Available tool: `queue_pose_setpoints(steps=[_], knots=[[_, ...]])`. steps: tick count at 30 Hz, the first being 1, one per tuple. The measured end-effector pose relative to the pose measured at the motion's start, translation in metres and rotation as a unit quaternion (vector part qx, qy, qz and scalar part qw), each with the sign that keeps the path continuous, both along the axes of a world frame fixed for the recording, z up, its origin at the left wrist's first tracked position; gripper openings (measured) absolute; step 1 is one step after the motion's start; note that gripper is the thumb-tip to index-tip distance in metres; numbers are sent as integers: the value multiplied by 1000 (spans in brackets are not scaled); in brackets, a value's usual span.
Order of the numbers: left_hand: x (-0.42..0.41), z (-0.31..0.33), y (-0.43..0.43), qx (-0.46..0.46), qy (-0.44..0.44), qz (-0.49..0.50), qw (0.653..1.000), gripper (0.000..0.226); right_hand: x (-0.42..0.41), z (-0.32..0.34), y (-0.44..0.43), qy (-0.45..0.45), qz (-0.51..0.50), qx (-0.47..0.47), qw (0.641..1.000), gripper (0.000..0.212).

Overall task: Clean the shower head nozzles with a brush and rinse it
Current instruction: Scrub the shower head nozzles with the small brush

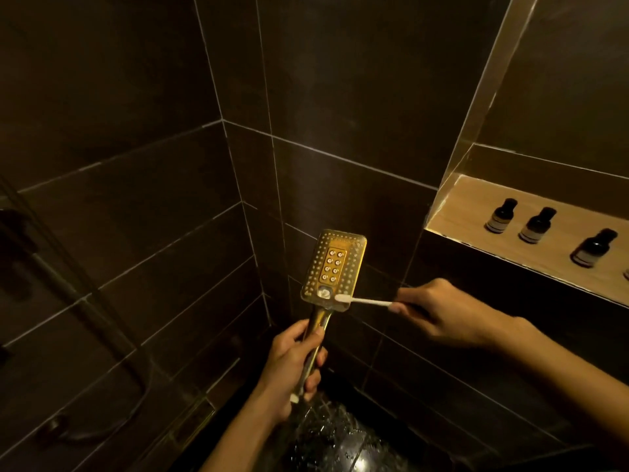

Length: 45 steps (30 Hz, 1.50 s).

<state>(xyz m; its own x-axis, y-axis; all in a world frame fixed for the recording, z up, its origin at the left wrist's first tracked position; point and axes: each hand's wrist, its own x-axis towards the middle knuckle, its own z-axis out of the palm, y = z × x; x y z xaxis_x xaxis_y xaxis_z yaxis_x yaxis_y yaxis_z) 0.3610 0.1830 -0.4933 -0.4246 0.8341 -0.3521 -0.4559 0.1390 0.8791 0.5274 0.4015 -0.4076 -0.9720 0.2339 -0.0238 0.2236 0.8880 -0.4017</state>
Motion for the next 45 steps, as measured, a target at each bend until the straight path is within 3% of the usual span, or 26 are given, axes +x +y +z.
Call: queue_pose_setpoints(steps=[3, 5, 7, 11, 15, 18, 22, 25, 26, 30, 35, 39, 41, 45], knots=[[4, -2, 0, -9, 31, 2, 999, 13, 3, 4, 19, 48, -70, 16, 996, 23], [9, -3, 2, -11, 54, 4, 998, 14, 2, 6, 23, 22, -46, 18, 999, 15], [12, -4, 5, -7, 78, 2, 997, 13, 0, 6, 14, -19, 4, 21, 1000, 22], [18, -3, 12, -3, 107, 4, 994, 12, 0, 10, 30, 88, -110, 9, 990, 37], [21, -2, 17, -2, 152, 13, 988, 11, -5, 5, 22, 37, -17, 20, 999, 22], [21, -4, 20, -8, 171, 17, 985, 11, -5, 4, 40, 116, -108, 28, 987, 18], [21, -5, 25, -10, 204, 12, 979, 10, -8, -9, 25, 59, 10, 26, 998, 22], [21, -8, 28, -21, 229, 10, 973, 9, -11, -6, 45, 136, -106, 38, 984, 22], [21, -9, 29, -24, 233, 10, 972, 9, -11, -5, 47, 132, -107, 36, 985, 23], [20, -12, 35, -24, 224, 23, 974, 10, -9, -9, 22, -4, 54, 2, 999, 15], [20, -12, 43, -24, 208, 31, 977, 11, -8, -6, 47, 101, -115, 17, 988, 21], [23, -13, 50, -22, 203, 28, 979, 13, -3, -9, 21, 3, 16, -9, 1000, 23], [26, -14, 53, -20, 192, 30, 981, 10, 4, -9, 28, 34, -22, -19, 999, 25], [29, -15, 60, -8, 150, 36, 988, 11, 20, -7, 63, 176, -219, -19, 959, 20]])
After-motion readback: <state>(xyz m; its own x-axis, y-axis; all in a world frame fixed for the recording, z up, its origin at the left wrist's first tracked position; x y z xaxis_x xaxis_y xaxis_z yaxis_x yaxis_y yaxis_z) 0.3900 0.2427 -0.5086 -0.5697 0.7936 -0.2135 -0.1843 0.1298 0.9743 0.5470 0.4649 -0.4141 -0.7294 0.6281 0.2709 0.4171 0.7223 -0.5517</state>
